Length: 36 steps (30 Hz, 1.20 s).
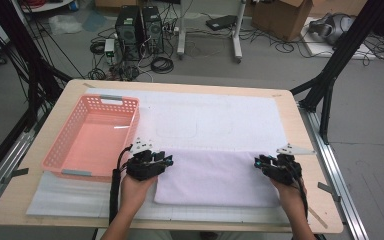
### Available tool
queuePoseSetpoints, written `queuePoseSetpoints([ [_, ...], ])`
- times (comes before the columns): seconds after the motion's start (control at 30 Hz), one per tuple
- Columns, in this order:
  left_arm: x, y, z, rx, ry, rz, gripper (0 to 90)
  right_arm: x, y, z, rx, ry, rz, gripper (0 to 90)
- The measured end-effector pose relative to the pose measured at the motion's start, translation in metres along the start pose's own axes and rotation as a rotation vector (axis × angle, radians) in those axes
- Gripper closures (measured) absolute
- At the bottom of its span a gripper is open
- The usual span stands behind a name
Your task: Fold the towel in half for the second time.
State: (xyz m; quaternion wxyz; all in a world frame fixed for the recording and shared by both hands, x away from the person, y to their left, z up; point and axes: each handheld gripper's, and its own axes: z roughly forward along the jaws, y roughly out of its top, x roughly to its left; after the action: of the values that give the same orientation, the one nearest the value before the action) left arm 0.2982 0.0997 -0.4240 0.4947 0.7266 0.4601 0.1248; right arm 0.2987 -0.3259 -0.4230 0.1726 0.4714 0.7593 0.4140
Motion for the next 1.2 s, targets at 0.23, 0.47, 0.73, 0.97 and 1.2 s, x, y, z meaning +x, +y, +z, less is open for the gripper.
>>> queuePoseSetpoints([
  [0.23, 0.008, 0.006, 0.016, -0.002, 0.051, 0.009, 58.9, -0.023, -0.003, 0.022, 0.085, -0.092, 0.001, 75.7],
  [0.47, 0.015, 0.005, 0.027, 0.029, 0.115, 0.016, 49.5, -0.046, -0.004, 0.001, 0.018, -0.071, 0.08, 57.0],
  [0.73, 0.024, -0.003, 0.036, 0.101, 0.131, -0.024, 41.7, -0.048, -0.011, 0.015, 0.072, -0.033, 0.085, 51.0],
  [0.97, 0.024, -0.007, 0.03, 0.079, 0.103, -0.035, 82.1, -0.05, -0.016, 0.013, 0.046, 0.05, 0.125, 83.1],
  [1.2, 0.022, 0.011, 0.024, -0.038, 0.13, -0.05, 82.9, -0.048, -0.001, -0.003, -0.063, -0.009, 0.084, 83.8],
])
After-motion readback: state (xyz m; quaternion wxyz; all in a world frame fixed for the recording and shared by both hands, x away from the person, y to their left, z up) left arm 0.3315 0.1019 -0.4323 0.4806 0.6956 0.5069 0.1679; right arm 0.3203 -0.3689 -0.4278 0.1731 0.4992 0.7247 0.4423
